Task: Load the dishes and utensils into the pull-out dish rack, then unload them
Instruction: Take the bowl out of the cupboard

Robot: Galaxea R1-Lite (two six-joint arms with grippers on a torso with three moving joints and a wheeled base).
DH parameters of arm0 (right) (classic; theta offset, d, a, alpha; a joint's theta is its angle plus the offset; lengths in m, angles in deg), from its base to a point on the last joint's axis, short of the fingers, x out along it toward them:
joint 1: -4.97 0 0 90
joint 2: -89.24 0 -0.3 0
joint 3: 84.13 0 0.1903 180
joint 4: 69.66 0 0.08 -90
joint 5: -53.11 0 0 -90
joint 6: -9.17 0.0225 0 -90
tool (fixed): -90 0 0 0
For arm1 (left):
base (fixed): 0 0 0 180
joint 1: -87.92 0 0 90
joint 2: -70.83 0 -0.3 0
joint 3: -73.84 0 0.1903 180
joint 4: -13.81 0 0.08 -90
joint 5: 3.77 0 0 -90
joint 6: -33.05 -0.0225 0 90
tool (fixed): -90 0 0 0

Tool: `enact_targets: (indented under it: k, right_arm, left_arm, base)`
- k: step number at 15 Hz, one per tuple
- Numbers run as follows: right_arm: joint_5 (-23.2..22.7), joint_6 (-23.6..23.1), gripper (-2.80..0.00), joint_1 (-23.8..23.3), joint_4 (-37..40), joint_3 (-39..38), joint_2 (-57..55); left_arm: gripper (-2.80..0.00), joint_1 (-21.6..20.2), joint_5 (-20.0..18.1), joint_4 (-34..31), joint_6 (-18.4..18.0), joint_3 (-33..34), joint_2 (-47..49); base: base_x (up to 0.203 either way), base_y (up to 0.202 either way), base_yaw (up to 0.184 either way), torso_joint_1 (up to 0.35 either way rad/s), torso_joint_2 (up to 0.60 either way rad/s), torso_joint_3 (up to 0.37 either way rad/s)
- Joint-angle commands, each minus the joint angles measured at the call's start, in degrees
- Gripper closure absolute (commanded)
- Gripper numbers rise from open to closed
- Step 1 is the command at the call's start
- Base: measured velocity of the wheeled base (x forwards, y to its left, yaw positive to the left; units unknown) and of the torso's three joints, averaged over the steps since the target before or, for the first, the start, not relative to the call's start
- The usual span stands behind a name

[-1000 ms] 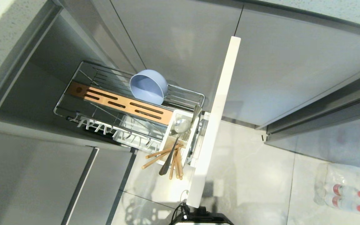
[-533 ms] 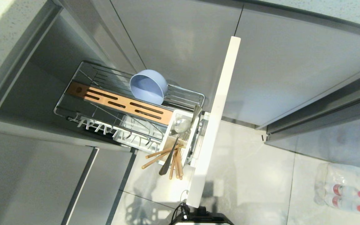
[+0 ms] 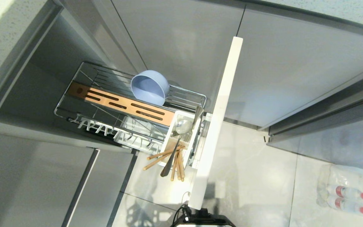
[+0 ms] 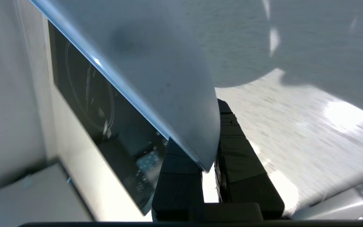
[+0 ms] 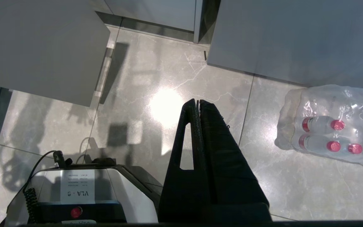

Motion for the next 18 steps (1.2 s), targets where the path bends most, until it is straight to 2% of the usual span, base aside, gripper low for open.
enact_targets:
  k: [1, 6, 14, 15, 16, 18]
  right_arm:
    - [0.0, 0.01, 0.0, 0.04, -0.02, 0.0, -0.09]
    - [0.0, 0.01, 0.0, -0.02, -0.02, 0.0, -0.09]
    - [0.0, 0.01, 0.0, -0.02, -0.02, 0.0, -0.09]
    - [0.0, 0.01, 0.0, 0.0, -0.02, 0.0, -0.09]
    - [0.0, 0.01, 0.0, -0.02, -0.02, 0.0, -0.09]
    - [0.0, 0.01, 0.0, -0.02, -0.02, 0.0, -0.09]
  left_arm:
    - [0.0, 0.38, 1.81, -0.44, -0.16, -0.18, 5.45]
    - [0.0, 3.37, 7.19, -1.16, -0.32, -0.22, 11.33]
    - [0.0, 3.89, 7.41, -1.44, -0.23, -0.19, 11.84]
    - [-0.72, 3.89, 7.33, -1.35, -0.23, -0.19, 11.66]
    - [-2.8, 3.89, 7.24, -1.31, -0.23, -0.19, 11.45]
    - [-2.8, 3.89, 7.16, -1.35, -0.23, -0.19, 10.91]
  base:
    - [0.0, 0.0, 0.0, 0.0, 0.0, 0.0]
    - [0.0, 0.0, 0.0, 0.0, 0.0, 0.0]
    - [0.0, 0.0, 0.0, 0.0, 0.0, 0.0]
    - [0.0, 0.0, 0.0, 0.0, 0.0, 0.0]
    - [0.0, 0.0, 0.0, 0.0, 0.0, 0.0]
    - [0.0, 0.0, 0.0, 0.0, 0.0, 0.0]
